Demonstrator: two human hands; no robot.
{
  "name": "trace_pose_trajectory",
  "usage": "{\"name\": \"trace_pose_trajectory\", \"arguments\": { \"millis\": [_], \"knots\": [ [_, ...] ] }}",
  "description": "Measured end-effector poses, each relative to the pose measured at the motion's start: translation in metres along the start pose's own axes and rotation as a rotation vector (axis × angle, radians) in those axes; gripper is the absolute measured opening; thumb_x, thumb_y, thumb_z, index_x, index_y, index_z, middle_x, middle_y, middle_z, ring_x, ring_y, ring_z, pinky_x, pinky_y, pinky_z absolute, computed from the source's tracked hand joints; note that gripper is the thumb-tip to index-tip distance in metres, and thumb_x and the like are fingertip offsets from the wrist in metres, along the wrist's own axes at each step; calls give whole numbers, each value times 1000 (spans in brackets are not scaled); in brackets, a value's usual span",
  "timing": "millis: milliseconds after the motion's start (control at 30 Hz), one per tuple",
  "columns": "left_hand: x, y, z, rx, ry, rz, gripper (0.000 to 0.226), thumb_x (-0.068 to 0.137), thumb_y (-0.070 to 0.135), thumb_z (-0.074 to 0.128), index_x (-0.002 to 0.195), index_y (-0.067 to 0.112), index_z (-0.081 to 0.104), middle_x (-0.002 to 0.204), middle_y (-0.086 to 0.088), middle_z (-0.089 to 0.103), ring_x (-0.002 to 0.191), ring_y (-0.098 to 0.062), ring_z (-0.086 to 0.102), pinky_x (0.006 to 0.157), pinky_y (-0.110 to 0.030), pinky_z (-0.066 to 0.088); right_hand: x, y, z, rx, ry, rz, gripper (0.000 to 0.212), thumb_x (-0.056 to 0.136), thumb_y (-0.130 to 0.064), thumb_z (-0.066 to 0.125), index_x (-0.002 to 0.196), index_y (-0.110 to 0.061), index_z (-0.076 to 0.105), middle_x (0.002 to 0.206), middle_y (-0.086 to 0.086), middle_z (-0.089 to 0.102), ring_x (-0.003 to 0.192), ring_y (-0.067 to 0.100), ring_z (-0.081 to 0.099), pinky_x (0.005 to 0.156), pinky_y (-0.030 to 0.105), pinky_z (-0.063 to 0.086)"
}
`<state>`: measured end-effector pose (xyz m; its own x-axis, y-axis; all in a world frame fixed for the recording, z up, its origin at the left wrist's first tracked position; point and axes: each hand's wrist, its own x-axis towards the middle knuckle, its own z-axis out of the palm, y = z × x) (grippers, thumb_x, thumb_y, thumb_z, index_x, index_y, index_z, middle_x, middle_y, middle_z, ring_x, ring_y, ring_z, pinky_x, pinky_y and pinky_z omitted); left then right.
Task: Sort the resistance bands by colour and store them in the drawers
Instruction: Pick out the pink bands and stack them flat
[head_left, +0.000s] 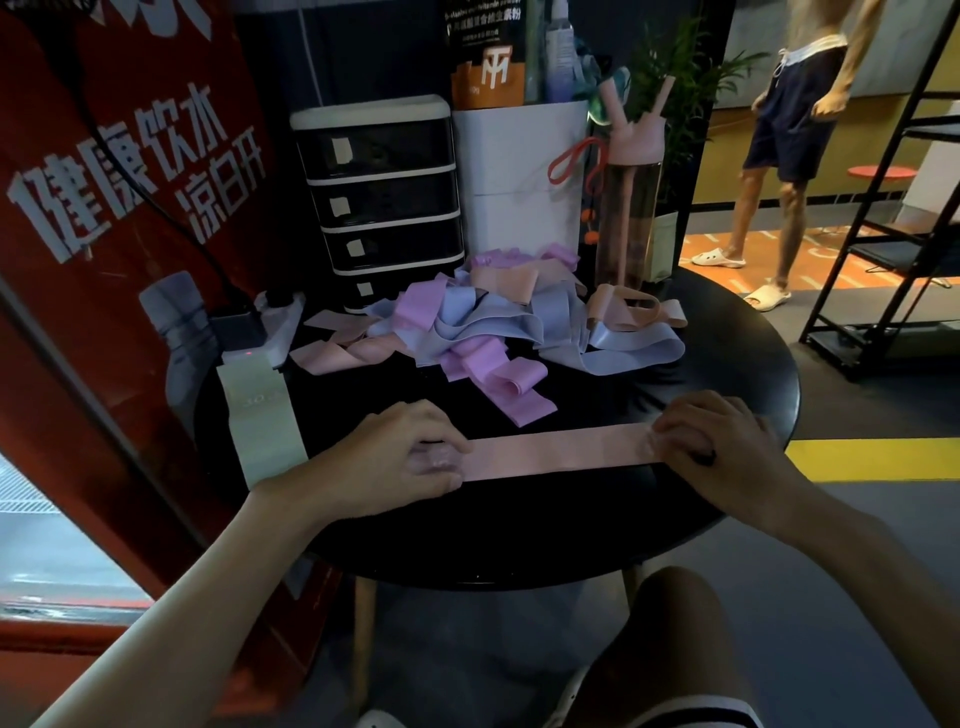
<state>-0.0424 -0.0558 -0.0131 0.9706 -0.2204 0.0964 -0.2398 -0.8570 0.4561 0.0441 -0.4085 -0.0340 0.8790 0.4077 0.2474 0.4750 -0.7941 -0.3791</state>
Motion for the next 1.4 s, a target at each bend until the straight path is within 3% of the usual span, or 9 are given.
{"name": "trace_pose_trajectory", "arguments": {
  "millis": [100, 233, 367, 500, 767, 933, 1100, 1200, 1400],
  "knots": [
    [19, 17, -11, 27, 89, 37, 32, 81, 59, 60, 106, 40, 68, 113, 26, 55, 113, 3, 51, 104, -45, 42, 17, -15, -5, -17, 62, -12, 32, 92, -47, 46, 110, -29, 65, 124, -7, 54, 122, 21, 42, 100, 47, 31],
    [73, 49, -30, 18, 215, 44, 11, 91, 32, 65, 98, 26, 71, 98, 15, 66, 95, -4, 62, 89, -40, 53, 69, -42, -2, 108, 43, -10, 33, 93, -37, 57, 125, -26, 57, 132, -2, 53, 124, 20, 47, 105, 52, 37],
    [133, 57, -37, 104, 261, 5, 12, 91, 28, 65, 95, 18, 70, 92, 8, 66, 86, -14, 63, 81, -36, 55, 99, -52, 17, 12, 8, -3, 53, 94, -42, 55, 143, -27, 39, 151, 2, 37, 139, 26, 31, 108, 50, 28],
    [180, 42, -33, 241, 208, -12, 14, 91, 23, 56, 100, 17, 66, 110, -4, 64, 104, -26, 57, 83, -36, 49, 104, -44, 33, -98, -57, -68, 61, 96, -49, 48, 150, -36, 24, 158, -1, 24, 143, 25, 23, 110, 49, 24],
    [232, 27, -19, 449, 150, -144, 45, 100, 33, 43, 145, 38, 46, 141, -19, 43, 133, -40, 36, 104, -47, 35, 106, -37, 51, -134, 2, -109, 49, 95, -51, 41, 143, -45, 31, 151, -12, 35, 138, 19, 31, 105, 46, 26],
    [247, 23, -18, 450, 102, -219, 46, 97, 34, 43, 142, 42, 49, 144, -16, 45, 132, -44, 38, 106, -50, 34, 104, -39, 49, -121, 22, -103, 51, 94, -49, 44, 144, -42, 32, 151, -11, 36, 138, 18, 30, 106, 45, 24],
    [243, 22, -20, 428, 104, -266, 55, 76, 41, 37, 116, 17, 66, 119, -10, 65, 112, -37, 57, 84, -42, 41, 104, -40, 48, -118, 16, -96, 53, 94, -48, 44, 145, -38, 33, 151, -10, 35, 139, 18, 30, 107, 45, 23],
    [238, 25, -21, 340, 256, -218, 29, 86, 27, 47, 100, 9, 64, 116, -13, 64, 109, -38, 57, 83, -41, 41, 104, -40, 48, -122, 13, -89, 53, 94, -49, 43, 145, -37, 33, 151, -10, 35, 139, 18, 30, 107, 44, 23],
    [210, 40, -47, 199, 639, -5, 24, 88, 22, 54, 91, 7, 72, 92, -7, 68, 87, -30, 64, 79, -45, 52, 104, -42, 42, -63, -28, -67, 49, 95, -49, 44, 142, -40, 36, 149, -9, 37, 137, 19, 34, 107, 45, 24]
  ]
}}
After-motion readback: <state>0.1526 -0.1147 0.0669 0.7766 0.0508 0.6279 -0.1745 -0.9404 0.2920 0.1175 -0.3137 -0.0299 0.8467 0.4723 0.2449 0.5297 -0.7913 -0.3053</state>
